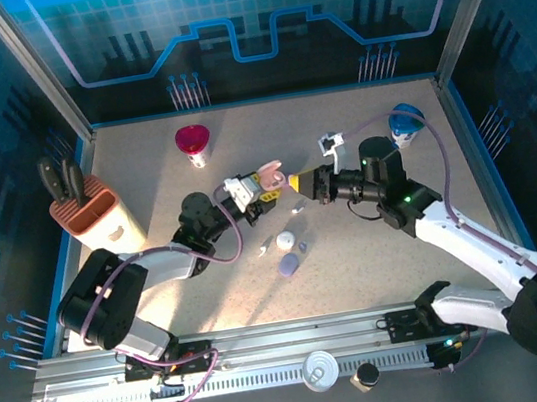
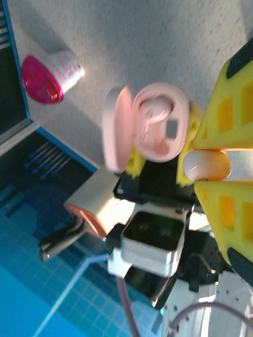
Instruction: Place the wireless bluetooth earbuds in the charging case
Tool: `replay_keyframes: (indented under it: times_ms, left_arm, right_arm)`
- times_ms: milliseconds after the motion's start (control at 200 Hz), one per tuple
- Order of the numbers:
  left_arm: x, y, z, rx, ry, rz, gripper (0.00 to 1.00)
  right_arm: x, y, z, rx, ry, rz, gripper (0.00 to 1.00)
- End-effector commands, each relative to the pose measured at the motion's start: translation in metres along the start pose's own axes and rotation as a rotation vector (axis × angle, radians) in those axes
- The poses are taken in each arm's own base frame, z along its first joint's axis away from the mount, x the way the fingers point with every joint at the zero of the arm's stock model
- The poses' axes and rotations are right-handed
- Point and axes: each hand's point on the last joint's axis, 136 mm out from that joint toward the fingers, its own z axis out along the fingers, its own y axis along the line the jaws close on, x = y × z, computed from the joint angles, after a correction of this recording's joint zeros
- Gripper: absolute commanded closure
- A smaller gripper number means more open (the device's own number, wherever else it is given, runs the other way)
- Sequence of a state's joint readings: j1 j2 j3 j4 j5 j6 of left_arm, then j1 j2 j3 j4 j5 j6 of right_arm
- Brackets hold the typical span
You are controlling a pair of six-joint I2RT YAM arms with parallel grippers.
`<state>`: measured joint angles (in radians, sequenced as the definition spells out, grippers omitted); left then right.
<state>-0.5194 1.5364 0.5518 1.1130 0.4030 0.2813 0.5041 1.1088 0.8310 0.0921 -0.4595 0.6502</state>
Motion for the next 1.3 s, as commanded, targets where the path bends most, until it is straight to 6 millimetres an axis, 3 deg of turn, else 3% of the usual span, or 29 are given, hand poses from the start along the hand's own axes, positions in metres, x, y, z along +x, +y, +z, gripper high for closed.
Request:
replay_keyframes:
  times_ms: [0, 265, 1296]
  left_arm:
    - [-0.010, -0.005, 0.008, -0.008, -0.033, 0.078, 0.65]
    - [-0.015, -0.020, 0.020, 0.022, -0.037, 0.098, 0.65]
    - [-0.026, -0.026, 0.030, 0.037, -0.040, 0.044, 0.65]
  right_arm:
    - [-0.007, 0.016, 0.002, -0.102, -0.008, 0.003, 0.82]
    - [0.000, 0.003, 0.006, -0.056, 0.015, 0.012, 0.83]
    - [0.025, -0.043, 0.018, 0.090, 0.071, 0.026, 0.81]
